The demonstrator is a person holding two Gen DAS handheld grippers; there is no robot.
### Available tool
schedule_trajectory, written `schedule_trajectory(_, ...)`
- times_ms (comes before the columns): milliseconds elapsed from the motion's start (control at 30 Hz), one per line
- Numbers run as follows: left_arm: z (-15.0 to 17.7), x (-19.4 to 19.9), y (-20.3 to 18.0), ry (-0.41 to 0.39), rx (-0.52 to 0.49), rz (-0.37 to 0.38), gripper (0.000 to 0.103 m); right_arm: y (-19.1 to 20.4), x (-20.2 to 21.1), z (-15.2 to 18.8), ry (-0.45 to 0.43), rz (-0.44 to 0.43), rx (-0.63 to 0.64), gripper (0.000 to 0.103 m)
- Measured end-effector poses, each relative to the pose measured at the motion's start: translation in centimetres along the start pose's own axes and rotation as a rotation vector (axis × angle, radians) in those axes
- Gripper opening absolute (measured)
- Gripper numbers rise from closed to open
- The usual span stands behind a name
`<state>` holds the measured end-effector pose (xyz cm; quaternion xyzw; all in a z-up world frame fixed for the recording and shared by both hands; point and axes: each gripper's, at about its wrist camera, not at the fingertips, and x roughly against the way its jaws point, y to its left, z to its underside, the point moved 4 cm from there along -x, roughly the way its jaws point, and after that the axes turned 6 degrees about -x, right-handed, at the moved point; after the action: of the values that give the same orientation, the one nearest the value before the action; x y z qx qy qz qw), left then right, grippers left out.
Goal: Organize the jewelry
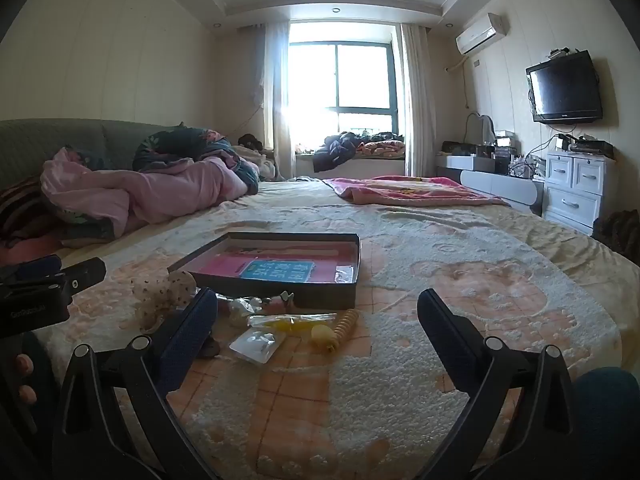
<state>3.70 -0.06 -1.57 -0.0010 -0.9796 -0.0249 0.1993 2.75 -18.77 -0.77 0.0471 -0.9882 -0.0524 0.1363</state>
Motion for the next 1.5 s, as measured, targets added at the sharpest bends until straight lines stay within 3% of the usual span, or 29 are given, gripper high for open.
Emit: schedule_trajectory(1500, -0.2, 0.1, 0.3, -0.017, 0.002, -0.003, 0.092, 0.2, 0.4, -0.2, -0.006, -0.001, 0.004, 0.097)
